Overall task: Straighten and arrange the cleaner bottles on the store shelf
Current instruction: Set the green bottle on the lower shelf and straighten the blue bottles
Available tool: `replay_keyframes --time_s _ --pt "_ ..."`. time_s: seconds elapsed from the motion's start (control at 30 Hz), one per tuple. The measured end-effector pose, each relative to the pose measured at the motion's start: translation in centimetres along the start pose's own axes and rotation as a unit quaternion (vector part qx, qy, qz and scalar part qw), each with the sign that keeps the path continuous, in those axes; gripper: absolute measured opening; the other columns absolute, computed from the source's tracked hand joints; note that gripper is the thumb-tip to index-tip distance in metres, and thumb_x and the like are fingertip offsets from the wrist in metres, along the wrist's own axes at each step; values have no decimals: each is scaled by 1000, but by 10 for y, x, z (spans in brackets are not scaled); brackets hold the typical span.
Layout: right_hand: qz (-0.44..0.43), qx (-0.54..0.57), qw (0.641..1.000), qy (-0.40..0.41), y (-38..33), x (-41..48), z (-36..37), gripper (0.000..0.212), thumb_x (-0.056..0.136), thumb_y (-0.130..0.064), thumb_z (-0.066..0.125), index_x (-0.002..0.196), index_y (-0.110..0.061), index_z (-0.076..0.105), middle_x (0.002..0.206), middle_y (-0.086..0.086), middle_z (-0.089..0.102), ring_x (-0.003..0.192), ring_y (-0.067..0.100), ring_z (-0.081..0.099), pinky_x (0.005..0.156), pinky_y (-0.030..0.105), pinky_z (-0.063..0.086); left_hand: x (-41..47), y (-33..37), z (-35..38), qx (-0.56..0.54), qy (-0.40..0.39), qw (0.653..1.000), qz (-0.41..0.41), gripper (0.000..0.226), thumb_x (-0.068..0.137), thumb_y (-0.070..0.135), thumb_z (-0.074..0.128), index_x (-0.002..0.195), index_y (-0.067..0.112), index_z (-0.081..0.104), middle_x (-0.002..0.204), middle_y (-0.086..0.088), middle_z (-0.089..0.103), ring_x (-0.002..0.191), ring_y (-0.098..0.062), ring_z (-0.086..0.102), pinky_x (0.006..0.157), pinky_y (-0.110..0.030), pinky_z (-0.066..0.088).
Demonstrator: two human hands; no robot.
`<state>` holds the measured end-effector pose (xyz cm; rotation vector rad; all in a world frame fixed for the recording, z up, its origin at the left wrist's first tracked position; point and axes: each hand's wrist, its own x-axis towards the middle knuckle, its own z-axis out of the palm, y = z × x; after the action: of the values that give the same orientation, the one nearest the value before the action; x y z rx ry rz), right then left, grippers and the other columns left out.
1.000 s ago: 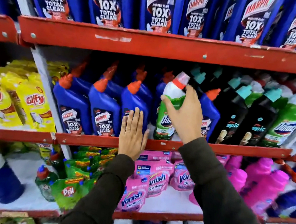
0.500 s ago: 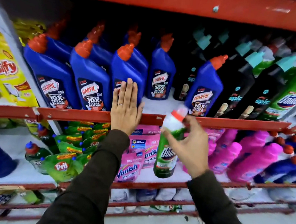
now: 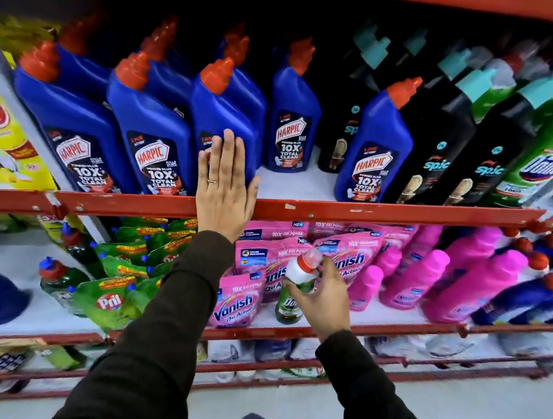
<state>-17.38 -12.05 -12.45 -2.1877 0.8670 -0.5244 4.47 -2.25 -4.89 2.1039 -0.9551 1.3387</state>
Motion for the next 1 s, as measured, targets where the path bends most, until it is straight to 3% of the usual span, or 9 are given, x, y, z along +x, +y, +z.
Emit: replay_keyframes --time_s 0.13,0.23,0.3,0.33,0.5,0.6,0.7,0.8,1.0 --pt "-6 28 999 -23 1 -2 -8 95 73 -44 93 150 -27 39 145 -3 59 130 17 60 105 39 57 0 0 0 -5 3 1000 2 76 112 37 33 162 10 -17 169 -5 -26 158 -21 -19 130 -41 -7" --pt "-44 75 996 -17 -11 -1 -23 109 74 -43 92 159 -30 26 159 -9 34 145 1 35 121 16 34 0 2 0 -15 4 1000 -3 75 112 36 32 162 9 -16 170 -8 -23 159 -23 -15 131 -42 -6" --pt "-107 83 988 68 -34 6 -40 105 78 -40 89 160 -20 27 162 -3 28 146 -10 26 115 -3 19 0 1 1 -16 13 1000 2 73 112 36 31 163 8 -14 169 -6 -25 159 -22 -18 131 -42 -6" --pt "-138 91 978 127 -49 11 -49 99 81 -36 88 159 -14 31 162 2 28 147 -11 25 115 -3 18 0 1 1 -15 15 1000 0 72 112 36 30 163 8 -13 169 -6 -24 159 -22 -18 131 -42 -5" --pt "-222 63 913 336 -124 61 -117 81 94 -28 77 158 -2 33 159 17 34 150 21 32 127 23 19 -1 1 2 -20 20 1000 6 70 112 35 29 164 7 -10 170 -7 -21 159 -23 -15 131 -43 -4" --pt "-161 -2 940 302 -144 96 -139 85 92 -38 76 155 3 36 152 23 43 142 35 40 122 35 29 -1 0 1 -19 24 999 9 72 111 34 31 164 6 -9 171 -9 -19 159 -23 -13 131 -43 -3" --pt "-102 -83 954 271 -149 118 -143 63 90 -48 75 126 1 59 123 23 63 118 44 54 101 49 42 0 0 1 -20 30 999 14 68 113 35 27 164 4 -7 171 -10 -17 160 -23 -13 131 -43 -3" --pt "-116 -91 951 272 -156 119 -143 49 90 -46 75 107 -2 63 108 19 68 107 41 56 90 47 43 1 1 1 -16 34 999 16 67 113 34 25 164 4 -6 171 -10 -17 160 -23 -12 131 -42 -3" --pt "-197 -40 944 260 -189 101 -119 53 89 -56 73 112 -8 68 107 10 72 104 33 59 88 43 48 2 2 0 -27 41 999 19 65 113 32 22 164 5 -7 171 -9 -17 160 -23 -12 131 -42 -4"
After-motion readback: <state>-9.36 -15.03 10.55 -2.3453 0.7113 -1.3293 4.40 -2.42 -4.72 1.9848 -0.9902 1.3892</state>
